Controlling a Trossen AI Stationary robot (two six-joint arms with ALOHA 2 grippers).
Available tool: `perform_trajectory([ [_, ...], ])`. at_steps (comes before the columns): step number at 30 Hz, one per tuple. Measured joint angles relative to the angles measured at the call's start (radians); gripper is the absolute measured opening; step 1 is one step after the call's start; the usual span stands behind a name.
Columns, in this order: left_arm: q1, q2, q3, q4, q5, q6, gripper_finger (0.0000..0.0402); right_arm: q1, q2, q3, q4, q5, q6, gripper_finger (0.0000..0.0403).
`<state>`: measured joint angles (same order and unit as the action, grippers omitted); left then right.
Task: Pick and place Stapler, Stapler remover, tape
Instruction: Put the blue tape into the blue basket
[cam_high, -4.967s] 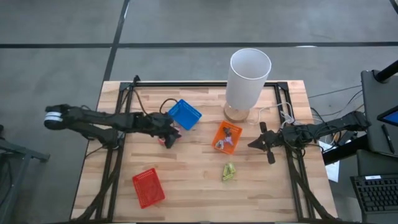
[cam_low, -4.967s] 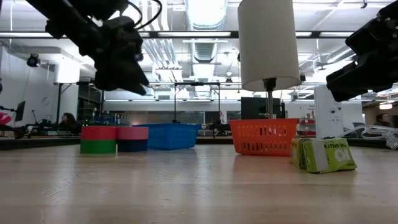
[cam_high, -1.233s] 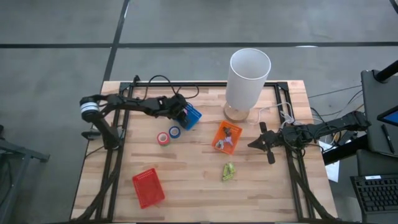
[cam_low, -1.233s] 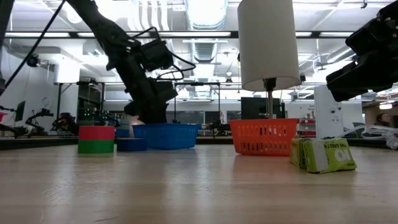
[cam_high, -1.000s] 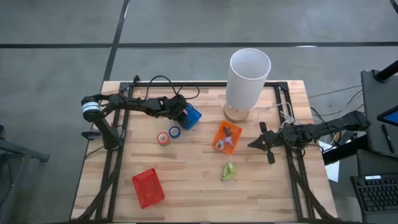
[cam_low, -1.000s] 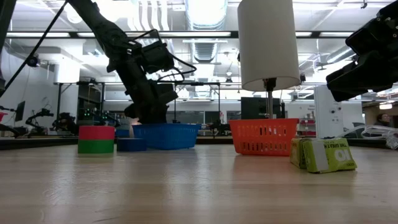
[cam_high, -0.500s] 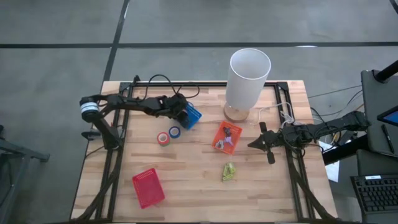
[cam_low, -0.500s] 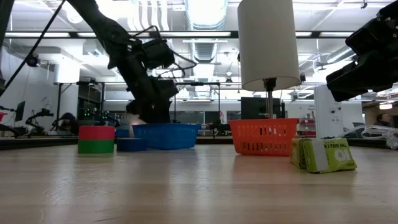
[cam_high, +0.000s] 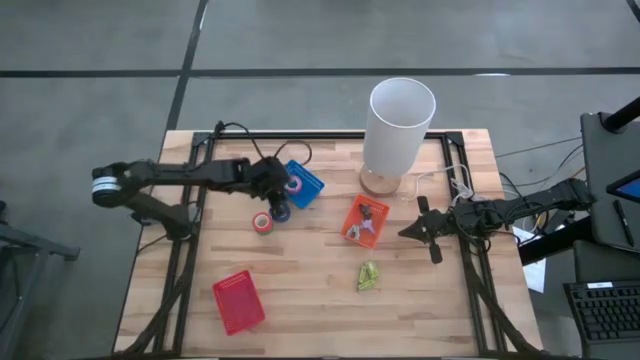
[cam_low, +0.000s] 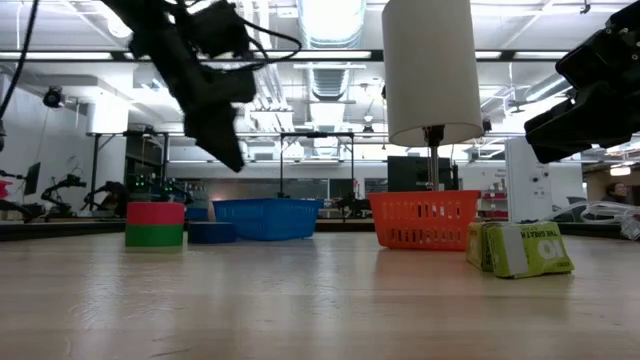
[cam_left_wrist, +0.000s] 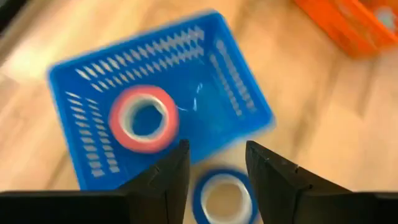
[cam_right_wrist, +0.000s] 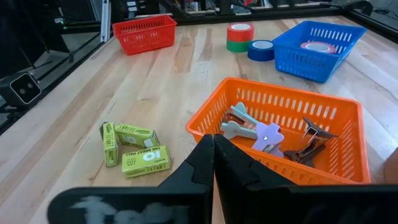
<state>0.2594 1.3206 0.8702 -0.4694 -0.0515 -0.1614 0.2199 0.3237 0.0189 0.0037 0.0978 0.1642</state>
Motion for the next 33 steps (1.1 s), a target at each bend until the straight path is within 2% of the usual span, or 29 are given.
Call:
perform_trajectory([
  [3, -0.046, -0.038, -0.029, -0.051, 0.004, 0.013, 0.0155, 0.000, 0.000, 0.000, 0.000, 0.000, 0.000, 0.0008],
  [10, -0.124, -0.041, -0.109, -0.039, 0.005, 0.007, 0.0154, 0.000, 0.000, 0.000, 0.000, 0.000, 0.000, 0.0008],
  [20, -0.148, 0.050, -0.197, 0.164, 0.021, 0.081, 0.0154, 0.000, 0.000, 0.000, 0.000, 0.000, 0.000, 0.0008],
  [33, -0.148, 0.174, -0.182, 0.193, 0.005, 0.074, 0.0144, 0.000, 0.000, 0.000, 0.000, 0.000, 0.000, 0.0008],
])
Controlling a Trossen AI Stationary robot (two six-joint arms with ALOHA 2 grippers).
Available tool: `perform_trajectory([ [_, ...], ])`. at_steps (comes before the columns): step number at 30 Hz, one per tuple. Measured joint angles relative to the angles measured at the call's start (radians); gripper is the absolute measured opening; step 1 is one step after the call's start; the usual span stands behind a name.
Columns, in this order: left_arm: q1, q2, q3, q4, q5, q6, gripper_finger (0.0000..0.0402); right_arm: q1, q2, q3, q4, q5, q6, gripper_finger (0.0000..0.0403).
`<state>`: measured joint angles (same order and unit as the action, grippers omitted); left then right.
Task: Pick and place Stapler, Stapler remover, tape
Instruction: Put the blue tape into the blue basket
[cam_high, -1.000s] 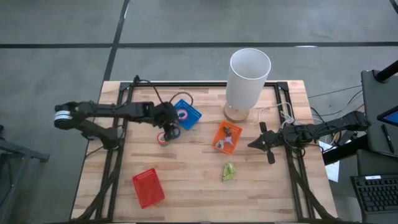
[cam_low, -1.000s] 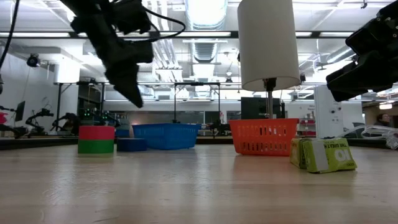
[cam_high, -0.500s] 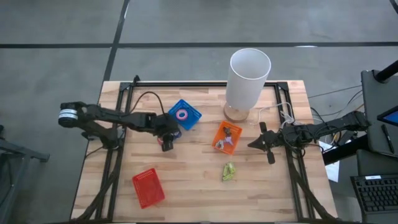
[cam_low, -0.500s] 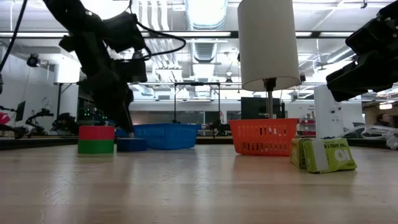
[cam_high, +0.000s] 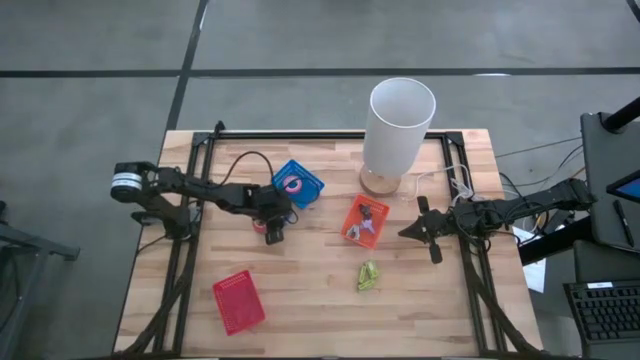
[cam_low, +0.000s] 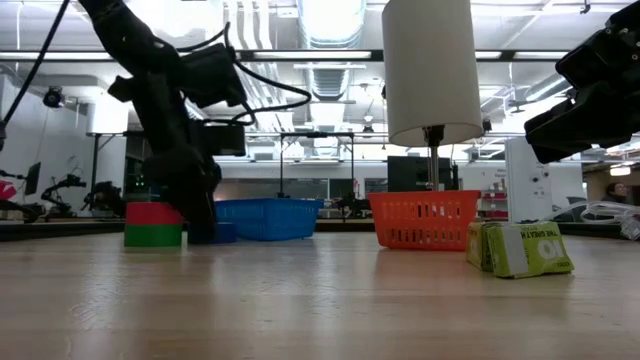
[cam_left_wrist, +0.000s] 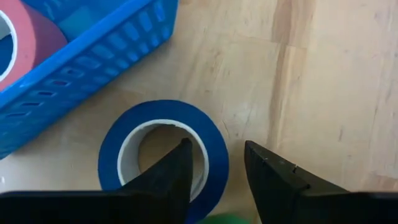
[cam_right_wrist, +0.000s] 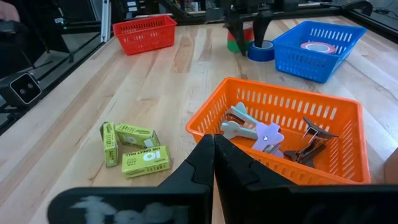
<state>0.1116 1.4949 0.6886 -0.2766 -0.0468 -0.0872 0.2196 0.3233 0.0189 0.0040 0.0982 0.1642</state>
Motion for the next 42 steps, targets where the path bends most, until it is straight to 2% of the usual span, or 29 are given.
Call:
perform_trajectory([
  [3, 0.000, -0.003, 0.008, -0.011, -0.002, 0.000, 0.0119, 0.000, 0.000, 0.000, 0.000, 0.000, 0.000, 0.0008],
  [9, 0.000, -0.020, 0.023, -0.031, 0.023, 0.002, 0.0036, 0.000, 0.000, 0.000, 0.000, 0.000, 0.000, 0.0008],
  [14, -0.003, -0.049, 0.053, -0.100, 0.056, -0.005, 0.0035, 0.000, 0.000, 0.000, 0.000, 0.000, 0.000, 0.0008],
  [21, -0.022, -0.099, 0.117, -0.163, 0.089, -0.019, 0.0058, 0.000, 0.000, 0.000, 0.000, 0.000, 0.000, 0.0008],
  [26, -0.022, -0.132, 0.172, -0.101, 0.015, 0.055, 0.0038, 0.000, 0.000, 0.000, 0.000, 0.000, 0.000, 0.0008],
  [31, -0.011, -0.123, 0.210, 0.009, -0.080, 0.105, 0.0044, 0.000, 0.000, 0.000, 0.000, 0.000, 0.000, 0.0008],
  [36, 0.030, -0.078, 0.223, 0.049, -0.082, 0.096, 0.0053, 0.000, 0.000, 0.000, 0.000, 0.000, 0.000, 0.0008],
  [42, 0.110, -0.007, 0.223, 0.051, -0.078, -0.027, 0.0046, 0.000, 0.000, 0.000, 0.000, 0.000, 0.000, 0.0008],
])
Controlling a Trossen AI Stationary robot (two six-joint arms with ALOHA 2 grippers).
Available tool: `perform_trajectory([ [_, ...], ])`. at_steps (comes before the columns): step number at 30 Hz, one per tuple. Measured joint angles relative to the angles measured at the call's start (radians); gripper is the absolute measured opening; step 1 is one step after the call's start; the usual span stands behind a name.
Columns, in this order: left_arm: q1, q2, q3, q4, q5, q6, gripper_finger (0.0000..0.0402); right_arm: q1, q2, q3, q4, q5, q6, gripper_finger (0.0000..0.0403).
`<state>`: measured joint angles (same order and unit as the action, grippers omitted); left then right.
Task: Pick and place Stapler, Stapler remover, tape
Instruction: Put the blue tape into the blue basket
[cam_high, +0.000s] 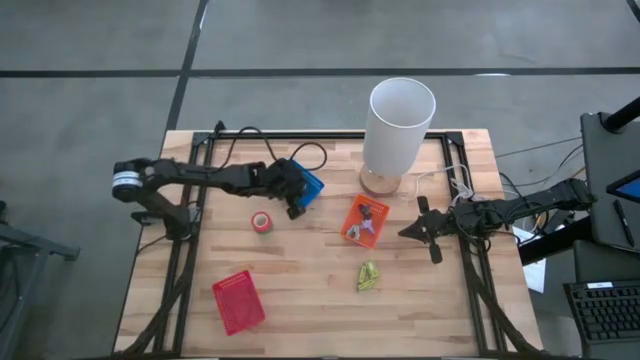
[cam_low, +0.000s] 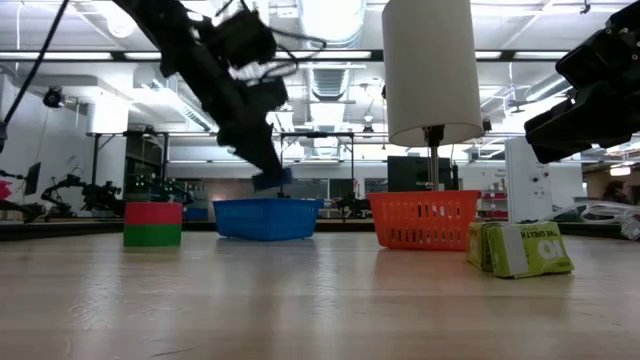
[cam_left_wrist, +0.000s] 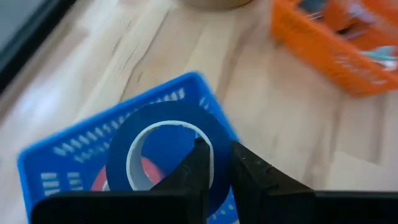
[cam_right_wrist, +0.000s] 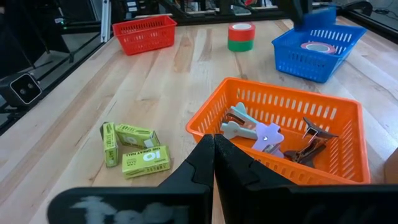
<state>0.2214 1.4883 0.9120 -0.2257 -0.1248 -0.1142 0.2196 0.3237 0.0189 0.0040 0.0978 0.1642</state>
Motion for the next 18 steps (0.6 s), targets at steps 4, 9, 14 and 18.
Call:
perform_trajectory([
  [4, 0.026, 0.052, 0.000, 0.013, 0.048, -0.018, 0.0053, 0.000, 0.000, 0.000, 0.000, 0.000, 0.000, 0.0008],
  [9, 0.028, 0.106, 0.000, 0.042, 0.125, -0.020, 0.0052, 0.000, 0.000, 0.000, 0.000, 0.000, 0.000, 0.0008],
  [14, 0.032, 0.140, 0.000, 0.043, 0.138, -0.035, 0.0051, 0.000, 0.000, 0.000, 0.000, 0.000, 0.000, 0.0008],
  [18, 0.039, 0.157, 0.000, 0.045, 0.138, -0.040, 0.0060, 0.000, 0.000, 0.000, 0.000, 0.000, 0.000, 0.0008],
])
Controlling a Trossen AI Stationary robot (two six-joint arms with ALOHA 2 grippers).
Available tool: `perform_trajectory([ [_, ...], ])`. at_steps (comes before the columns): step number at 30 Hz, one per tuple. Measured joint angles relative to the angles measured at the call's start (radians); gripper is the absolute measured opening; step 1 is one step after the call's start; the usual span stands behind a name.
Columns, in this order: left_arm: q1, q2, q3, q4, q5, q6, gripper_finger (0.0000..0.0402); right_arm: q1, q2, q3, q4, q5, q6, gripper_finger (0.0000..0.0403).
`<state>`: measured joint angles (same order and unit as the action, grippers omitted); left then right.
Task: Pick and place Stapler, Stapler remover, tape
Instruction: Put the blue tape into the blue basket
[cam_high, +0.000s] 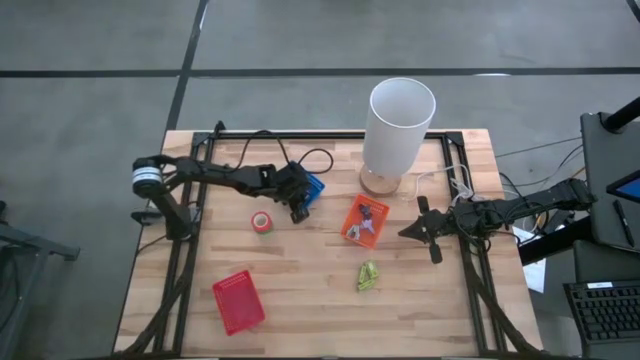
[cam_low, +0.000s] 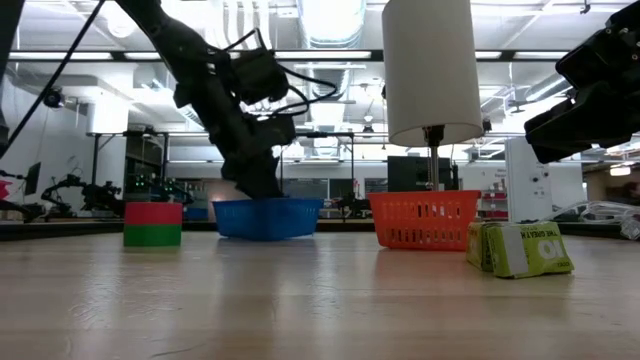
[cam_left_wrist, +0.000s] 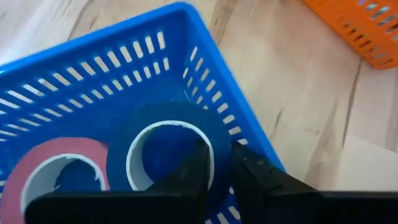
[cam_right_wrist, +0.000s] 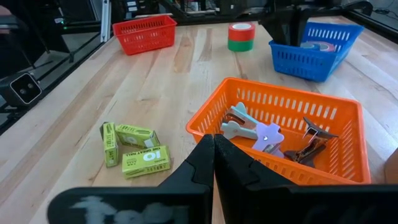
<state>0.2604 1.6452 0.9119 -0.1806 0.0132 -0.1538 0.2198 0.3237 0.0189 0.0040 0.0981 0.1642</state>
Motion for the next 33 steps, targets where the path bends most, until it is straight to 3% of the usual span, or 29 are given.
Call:
perform_trajectory([
  [14, 0.000, 0.005, 0.000, 0.009, 0.006, 0.032, 0.0076, 0.000, 0.000, 0.000, 0.000, 0.000, 0.000, 0.0008],
  [18, -0.001, 0.005, 0.000, 0.008, 0.070, 0.043, 0.0078, 0.000, 0.000, 0.000, 0.000, 0.000, 0.000, 0.0008],
  [26, -0.001, 0.003, 0.001, 0.008, 0.075, 0.056, 0.0075, 0.000, 0.000, 0.000, 0.000, 0.000, 0.000, 0.0008],
  [33, -0.001, 0.002, 0.002, 0.009, 0.085, 0.049, 0.0102, 0.000, 0.000, 0.000, 0.000, 0.000, 0.000, 0.0008],
])
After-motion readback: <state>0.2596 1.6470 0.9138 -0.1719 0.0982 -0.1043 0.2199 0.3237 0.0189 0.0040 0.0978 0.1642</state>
